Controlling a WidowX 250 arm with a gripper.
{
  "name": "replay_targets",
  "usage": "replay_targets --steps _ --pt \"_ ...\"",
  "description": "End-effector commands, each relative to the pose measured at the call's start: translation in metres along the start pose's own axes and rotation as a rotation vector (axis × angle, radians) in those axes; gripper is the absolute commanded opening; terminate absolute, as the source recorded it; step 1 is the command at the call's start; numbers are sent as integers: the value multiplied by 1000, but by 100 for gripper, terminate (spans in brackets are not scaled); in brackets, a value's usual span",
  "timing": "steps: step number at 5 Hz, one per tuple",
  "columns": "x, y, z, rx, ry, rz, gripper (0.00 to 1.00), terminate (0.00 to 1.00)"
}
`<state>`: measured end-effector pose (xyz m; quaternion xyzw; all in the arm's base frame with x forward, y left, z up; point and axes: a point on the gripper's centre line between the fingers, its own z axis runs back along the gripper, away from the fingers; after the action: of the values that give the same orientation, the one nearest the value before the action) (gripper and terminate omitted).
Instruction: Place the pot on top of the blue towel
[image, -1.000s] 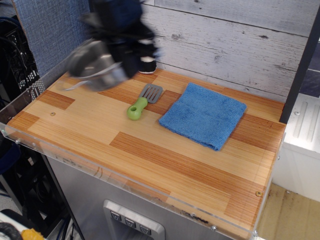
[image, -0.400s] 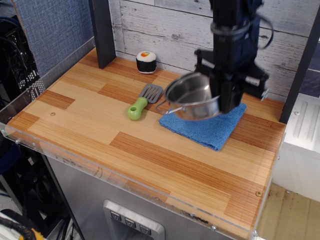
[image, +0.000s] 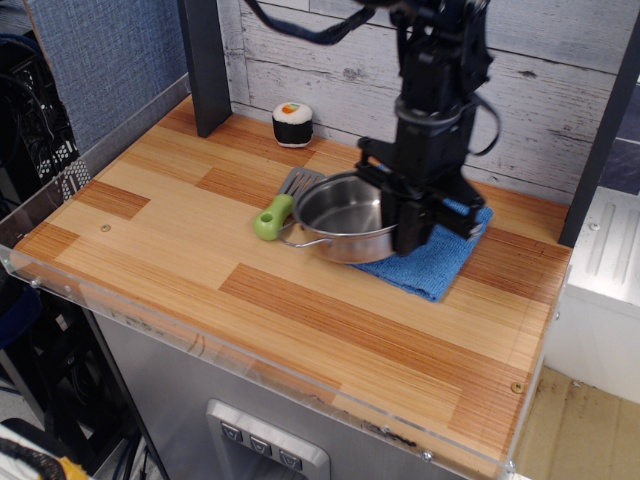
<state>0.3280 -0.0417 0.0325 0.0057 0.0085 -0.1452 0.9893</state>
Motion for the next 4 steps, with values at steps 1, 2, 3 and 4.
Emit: replay_targets --steps 1,2,3,4 --pt "-18 18 -18 -9 21 35 0 0" --pt "-16 10 -16 -13 18 19 0 0" --pt "-11 2 11 -2 -50 7 0 0" --pt "-5 -18 47 -5 -139 -30 0 0"
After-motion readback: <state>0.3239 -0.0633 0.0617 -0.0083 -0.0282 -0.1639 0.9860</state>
